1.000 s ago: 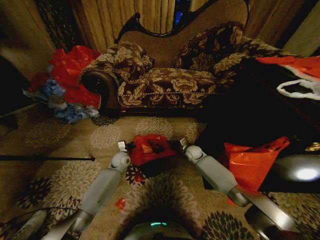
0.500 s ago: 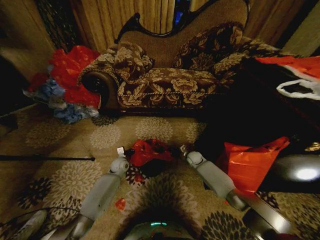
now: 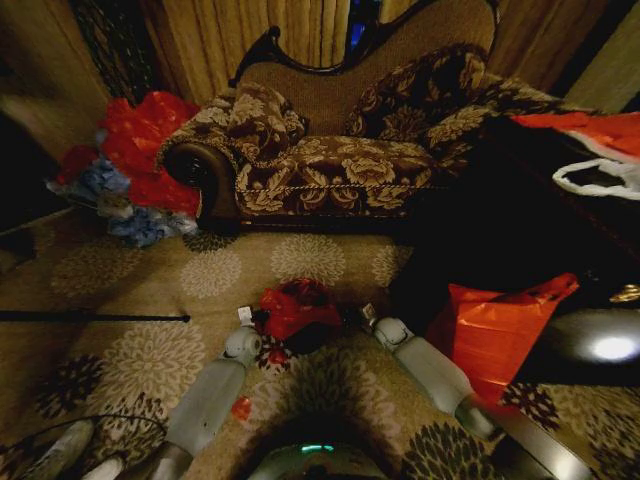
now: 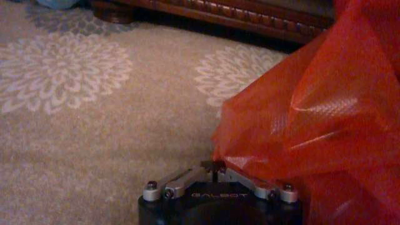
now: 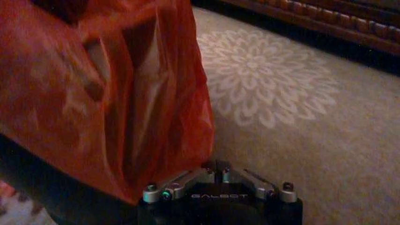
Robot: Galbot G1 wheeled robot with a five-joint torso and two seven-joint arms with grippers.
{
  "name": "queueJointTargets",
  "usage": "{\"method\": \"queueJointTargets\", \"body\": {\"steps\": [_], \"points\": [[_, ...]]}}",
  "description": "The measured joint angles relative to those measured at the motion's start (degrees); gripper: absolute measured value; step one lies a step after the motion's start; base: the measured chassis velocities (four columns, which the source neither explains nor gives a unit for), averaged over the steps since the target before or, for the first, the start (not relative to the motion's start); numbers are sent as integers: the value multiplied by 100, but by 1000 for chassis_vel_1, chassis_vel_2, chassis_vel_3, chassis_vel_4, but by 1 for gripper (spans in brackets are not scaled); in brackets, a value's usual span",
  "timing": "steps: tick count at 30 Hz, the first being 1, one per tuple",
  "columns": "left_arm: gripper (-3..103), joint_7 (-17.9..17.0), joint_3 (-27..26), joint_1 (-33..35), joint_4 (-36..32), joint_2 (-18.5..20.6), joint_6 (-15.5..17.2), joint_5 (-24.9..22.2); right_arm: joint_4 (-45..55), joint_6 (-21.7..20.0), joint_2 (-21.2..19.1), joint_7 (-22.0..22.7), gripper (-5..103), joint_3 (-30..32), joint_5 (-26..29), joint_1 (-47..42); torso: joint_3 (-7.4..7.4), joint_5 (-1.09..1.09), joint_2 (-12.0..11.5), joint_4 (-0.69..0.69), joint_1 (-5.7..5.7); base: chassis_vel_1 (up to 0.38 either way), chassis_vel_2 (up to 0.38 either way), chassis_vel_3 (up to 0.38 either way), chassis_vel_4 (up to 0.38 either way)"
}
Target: Place a garbage bag over the trash bin.
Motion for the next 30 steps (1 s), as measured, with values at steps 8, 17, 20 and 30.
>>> {"method": "queueJointTargets", "body": {"steps": [8, 17, 20, 30], "points": [[24, -108, -68, 430, -824, 134, -133, 145, 709, 262, -282, 835, 22, 256, -83, -369, 0, 1, 0, 0, 0, 0, 0, 0, 0], [57, -225, -294, 1226, -1823, 461, -133, 180, 1550, 386, -862, 934, 55, 779, -58, -1073, 0, 1, 0, 0, -1, 0, 0, 0, 0], [68, -225, -381, 1408, -1950, 532, -149, 244, 1813, 387, -959, 981, 66, 972, 40, -1356, 0, 1, 0, -1, -1, 0, 0, 0, 0], [98, -234, -606, 1731, -2362, 625, -268, 245, 3103, 121, -1151, 1295, 99, 1799, 567, -2056, 0, 0, 1, -1, -1, 0, 0, 0, 0]]}}
